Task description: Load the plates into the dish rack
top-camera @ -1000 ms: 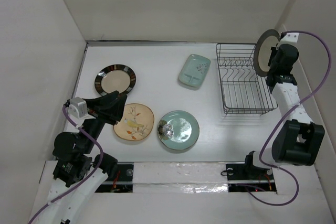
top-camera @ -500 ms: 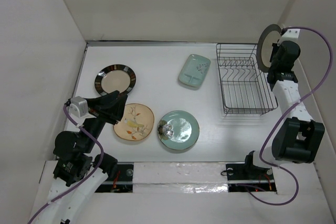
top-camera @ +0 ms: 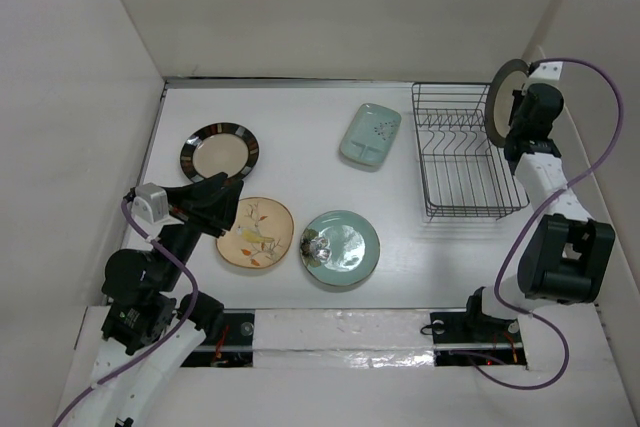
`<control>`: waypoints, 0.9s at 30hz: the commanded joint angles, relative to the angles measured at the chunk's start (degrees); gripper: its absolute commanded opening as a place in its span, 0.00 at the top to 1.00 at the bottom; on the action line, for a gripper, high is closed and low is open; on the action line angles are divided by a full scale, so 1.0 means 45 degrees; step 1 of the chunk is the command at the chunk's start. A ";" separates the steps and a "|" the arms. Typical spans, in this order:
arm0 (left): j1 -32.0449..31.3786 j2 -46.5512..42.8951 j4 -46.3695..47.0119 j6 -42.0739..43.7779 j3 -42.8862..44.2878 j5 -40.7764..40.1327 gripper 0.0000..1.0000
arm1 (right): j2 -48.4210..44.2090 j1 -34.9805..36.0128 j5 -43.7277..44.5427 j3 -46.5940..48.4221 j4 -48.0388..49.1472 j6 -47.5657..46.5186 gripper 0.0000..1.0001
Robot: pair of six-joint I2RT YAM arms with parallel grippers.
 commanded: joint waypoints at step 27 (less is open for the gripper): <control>-0.0045 0.0408 0.0513 0.0082 0.0033 0.0080 0.60 | -0.0796 0.1361 0.2412 -0.2753 0.5812 0.1802 0.71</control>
